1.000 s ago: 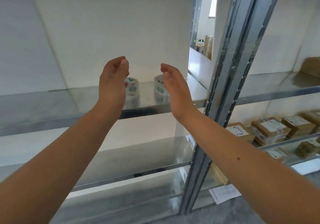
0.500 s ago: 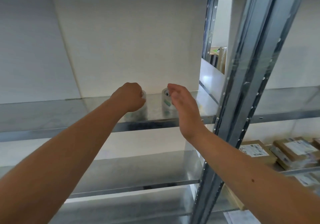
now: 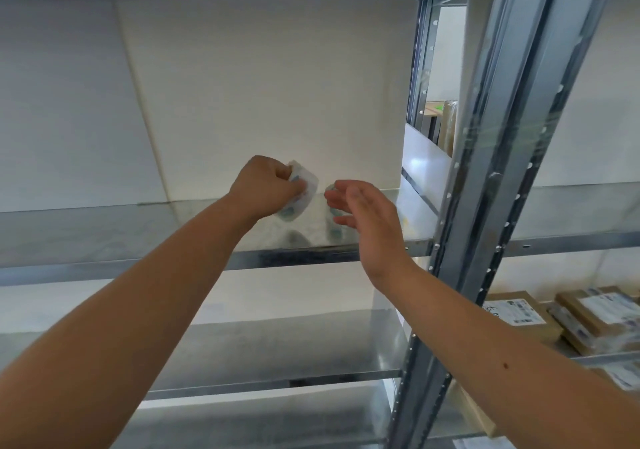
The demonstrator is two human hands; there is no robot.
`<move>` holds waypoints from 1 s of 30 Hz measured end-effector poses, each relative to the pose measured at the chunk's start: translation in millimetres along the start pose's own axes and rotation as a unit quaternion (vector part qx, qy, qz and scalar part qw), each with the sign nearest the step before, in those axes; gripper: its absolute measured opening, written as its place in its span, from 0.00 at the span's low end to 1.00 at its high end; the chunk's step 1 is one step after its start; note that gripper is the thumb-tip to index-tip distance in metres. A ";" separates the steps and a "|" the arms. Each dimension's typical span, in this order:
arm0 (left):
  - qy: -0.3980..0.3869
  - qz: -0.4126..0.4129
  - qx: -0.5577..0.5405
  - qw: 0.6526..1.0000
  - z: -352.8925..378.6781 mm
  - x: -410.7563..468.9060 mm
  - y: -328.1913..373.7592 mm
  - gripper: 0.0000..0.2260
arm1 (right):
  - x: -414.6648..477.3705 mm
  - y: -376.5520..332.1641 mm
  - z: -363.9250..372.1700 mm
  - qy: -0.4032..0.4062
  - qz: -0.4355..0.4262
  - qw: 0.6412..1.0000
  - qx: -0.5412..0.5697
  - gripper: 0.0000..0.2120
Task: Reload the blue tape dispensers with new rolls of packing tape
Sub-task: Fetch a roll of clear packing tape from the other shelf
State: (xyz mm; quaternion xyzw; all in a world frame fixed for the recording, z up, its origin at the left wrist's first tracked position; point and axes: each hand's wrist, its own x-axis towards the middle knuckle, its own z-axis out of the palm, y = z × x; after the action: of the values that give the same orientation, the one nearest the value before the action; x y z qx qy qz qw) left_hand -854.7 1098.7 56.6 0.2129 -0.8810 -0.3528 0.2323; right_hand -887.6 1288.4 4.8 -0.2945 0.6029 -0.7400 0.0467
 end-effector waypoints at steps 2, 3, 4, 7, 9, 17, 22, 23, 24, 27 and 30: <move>-0.015 -0.015 -0.195 0.981 -4.2 -10.9 10.5 0.13 | 3.0 -7.0 0.0 0.006 0.005 1.000 0.003 0.12; -0.032 -0.020 -0.268 0.963 -5.4 -16.7 15.1 0.14 | 5.1 -10.5 -0.3 0.008 0.003 1.000 -0.001 0.14; -0.049 -0.020 -0.326 0.944 -5.6 -22.8 19.8 0.15 | 6.7 -14.0 -0.2 0.004 -0.004 1.000 -0.006 0.15; -0.074 -0.011 -0.419 0.905 1.7 -40.9 31.3 0.18 | 6.9 -23.8 2.2 -0.023 -0.012 1.000 0.000 0.14; -0.066 -0.002 -0.438 0.896 9.9 -52.2 35.8 0.18 | 4.5 -24.8 3.6 -0.041 -0.015 0.999 -0.009 0.12; -0.075 0.010 -0.431 0.899 14.2 -74.2 42.2 0.19 | 2.5 -27.9 -6.1 -0.093 0.023 0.988 0.121 0.19; -0.114 -0.053 -0.443 0.888 3.6 -84.6 24.9 0.32 | 4.5 -22.2 -12.8 -0.133 0.132 0.966 0.181 0.31; -0.120 -0.061 -0.445 0.885 2.0 -88.4 19.0 0.33 | 3.2 -19.4 -10.7 -0.139 0.141 0.963 0.184 0.31; -0.118 -0.073 -0.447 0.884 1.1 -93.0 13.1 0.34 | 1.3 -16.1 -7.3 -0.145 0.147 0.962 0.181 0.31; -0.084 -0.110 -0.450 0.882 -3.6 -108.1 -3.0 0.35 | -6.2 -4.5 9.1 -0.175 0.172 0.954 0.174 0.31; -0.030 -0.137 -0.455 0.880 -15.5 -124.8 -18.5 0.32 | -12.1 4.2 32.9 -0.211 0.187 0.946 0.157 0.33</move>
State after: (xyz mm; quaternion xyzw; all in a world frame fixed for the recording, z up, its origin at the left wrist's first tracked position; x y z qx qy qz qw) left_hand -742.1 1145.6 20.9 0.1916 -0.5924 -0.7489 0.2269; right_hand -862.7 1264.0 -0.5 -0.3147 0.4996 -0.7242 0.3561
